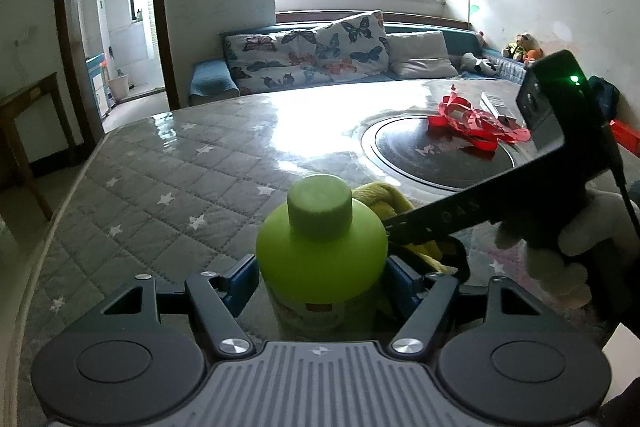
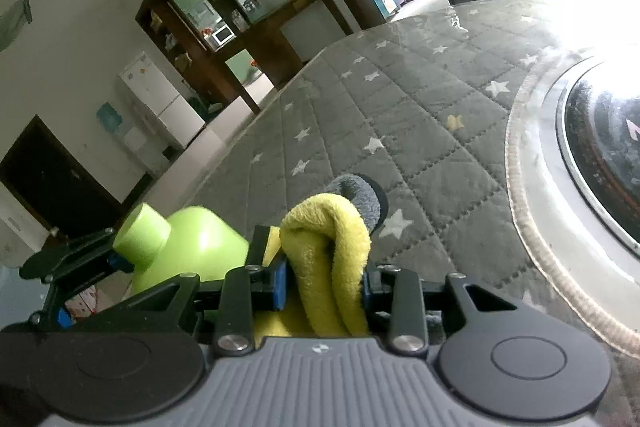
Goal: Clean container
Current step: 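Rub the cloth around the bottle shoulder with the right gripper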
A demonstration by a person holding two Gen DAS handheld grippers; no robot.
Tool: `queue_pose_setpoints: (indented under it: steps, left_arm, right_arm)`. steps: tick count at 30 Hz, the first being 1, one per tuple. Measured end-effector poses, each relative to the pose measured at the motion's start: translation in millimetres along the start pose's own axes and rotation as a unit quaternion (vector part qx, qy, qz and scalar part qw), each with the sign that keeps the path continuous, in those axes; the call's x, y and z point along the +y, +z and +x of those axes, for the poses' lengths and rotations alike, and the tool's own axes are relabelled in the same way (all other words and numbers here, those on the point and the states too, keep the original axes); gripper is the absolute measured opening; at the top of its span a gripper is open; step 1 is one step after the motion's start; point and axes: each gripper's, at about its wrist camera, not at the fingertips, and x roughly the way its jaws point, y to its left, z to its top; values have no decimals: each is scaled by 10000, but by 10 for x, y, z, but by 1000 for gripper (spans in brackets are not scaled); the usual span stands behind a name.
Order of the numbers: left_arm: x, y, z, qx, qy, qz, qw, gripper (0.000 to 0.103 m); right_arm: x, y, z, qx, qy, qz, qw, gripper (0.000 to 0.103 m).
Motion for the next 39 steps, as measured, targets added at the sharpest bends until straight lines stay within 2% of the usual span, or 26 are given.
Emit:
queue_pose_setpoints:
  steps: [15,19,22,30,35,39]
  left_arm:
    - [11,-18,-16,9,66,-35,10000,72]
    - [4,-32,-14,4,65,15,10000,72]
    - [34,-31,-15,10,24,-30,10000,72]
    - [32,-24,-4,1,-31,35,10000,72]
    - [52,-24,-32,5,-37,66,10000,72]
    - [64,-33,-53,16,-22,74,10000,72]
  right_arm:
    - [-20,-178,-97,169,-43,4,9998,33]
    - [83,-19,-174,-78,175,-115,9998,33]
    - [153,70,-121,-84,253,-223,9994,33]
    - [22,136,110,80,201,16,9998,34]
    - [-114,12,294,440,-34,54,9990,33]
    - [-151,-97,297,562,-136,-6,9983,33]
